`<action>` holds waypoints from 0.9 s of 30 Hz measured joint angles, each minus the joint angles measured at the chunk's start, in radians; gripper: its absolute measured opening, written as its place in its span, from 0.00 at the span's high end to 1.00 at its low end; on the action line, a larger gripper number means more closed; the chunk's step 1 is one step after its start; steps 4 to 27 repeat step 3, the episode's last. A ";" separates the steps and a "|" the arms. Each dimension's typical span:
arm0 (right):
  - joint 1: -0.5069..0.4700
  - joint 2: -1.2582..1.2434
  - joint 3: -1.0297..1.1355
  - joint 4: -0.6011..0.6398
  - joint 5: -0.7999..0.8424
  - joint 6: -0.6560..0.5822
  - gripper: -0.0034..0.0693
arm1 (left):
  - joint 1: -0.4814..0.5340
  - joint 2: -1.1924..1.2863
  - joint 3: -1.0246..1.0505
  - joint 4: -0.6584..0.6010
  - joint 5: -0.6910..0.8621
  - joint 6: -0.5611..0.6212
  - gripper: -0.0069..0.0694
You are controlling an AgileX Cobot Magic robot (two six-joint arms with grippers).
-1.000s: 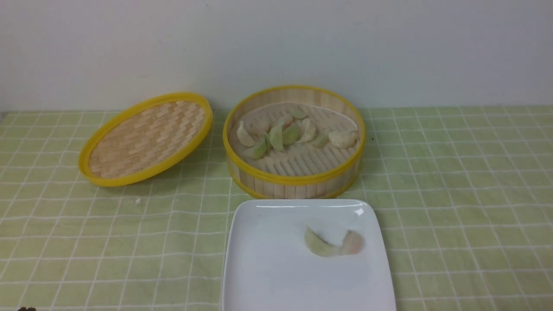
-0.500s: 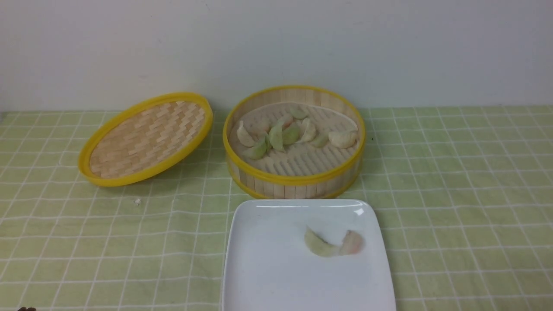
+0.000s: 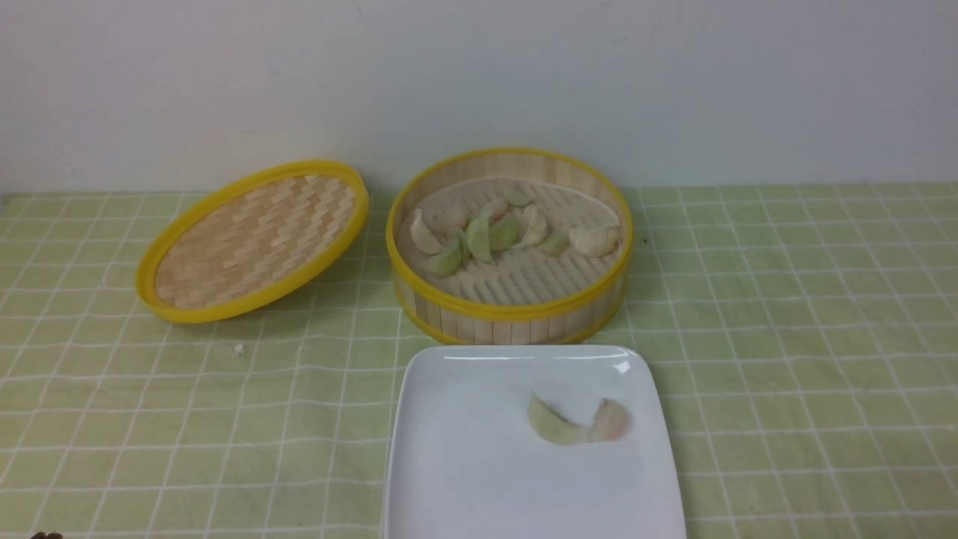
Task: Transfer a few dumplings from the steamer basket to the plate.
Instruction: Use the right arm to put the dumpling into the plate
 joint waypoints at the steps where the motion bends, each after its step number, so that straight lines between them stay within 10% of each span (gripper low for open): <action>1: 0.000 0.000 0.000 0.000 0.000 0.000 0.97 | 0.000 0.000 0.000 0.000 0.000 0.000 0.92; 27: 0.000 0.000 0.000 0.000 0.000 0.000 0.97 | 0.000 0.000 0.000 0.000 0.000 0.000 0.92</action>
